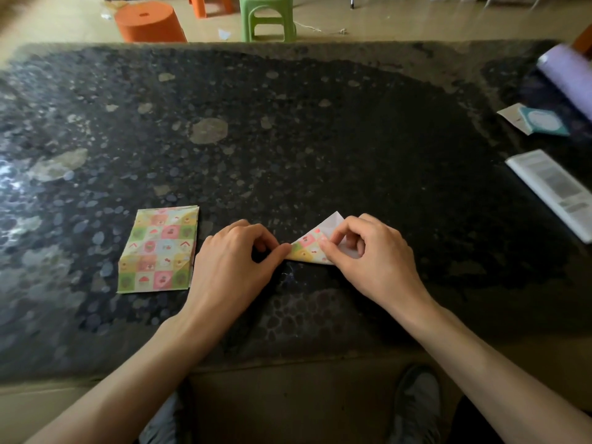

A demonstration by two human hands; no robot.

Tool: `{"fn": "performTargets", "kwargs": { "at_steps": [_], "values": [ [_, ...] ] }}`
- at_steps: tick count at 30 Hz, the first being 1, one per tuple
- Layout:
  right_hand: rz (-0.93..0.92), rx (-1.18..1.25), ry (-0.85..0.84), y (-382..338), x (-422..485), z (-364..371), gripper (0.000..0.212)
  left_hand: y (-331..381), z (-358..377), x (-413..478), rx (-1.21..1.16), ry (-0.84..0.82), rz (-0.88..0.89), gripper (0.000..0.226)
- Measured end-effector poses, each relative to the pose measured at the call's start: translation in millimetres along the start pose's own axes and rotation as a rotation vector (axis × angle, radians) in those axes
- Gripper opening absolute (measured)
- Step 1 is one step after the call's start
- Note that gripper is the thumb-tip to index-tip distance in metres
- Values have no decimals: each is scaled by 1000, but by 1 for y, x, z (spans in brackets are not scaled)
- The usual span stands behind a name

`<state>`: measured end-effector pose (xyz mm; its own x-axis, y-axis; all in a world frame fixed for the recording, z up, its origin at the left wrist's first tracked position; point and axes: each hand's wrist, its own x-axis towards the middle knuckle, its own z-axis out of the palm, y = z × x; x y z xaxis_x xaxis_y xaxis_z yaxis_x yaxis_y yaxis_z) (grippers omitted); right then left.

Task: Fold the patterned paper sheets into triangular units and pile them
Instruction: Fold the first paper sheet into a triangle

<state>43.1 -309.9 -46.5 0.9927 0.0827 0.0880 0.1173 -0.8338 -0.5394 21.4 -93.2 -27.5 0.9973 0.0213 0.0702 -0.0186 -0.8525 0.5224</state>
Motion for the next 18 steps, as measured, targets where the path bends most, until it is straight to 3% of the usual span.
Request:
{"fn": "performTargets", "kwargs": {
  "at_steps": [13,18],
  "values": [
    [-49,6,13,-1,-3,1,14,-2,0,2,13,-29,-33,17],
    [-38,14,14,2,-3,4,21,0,0,4,5,-28,-35,18]
  ]
}}
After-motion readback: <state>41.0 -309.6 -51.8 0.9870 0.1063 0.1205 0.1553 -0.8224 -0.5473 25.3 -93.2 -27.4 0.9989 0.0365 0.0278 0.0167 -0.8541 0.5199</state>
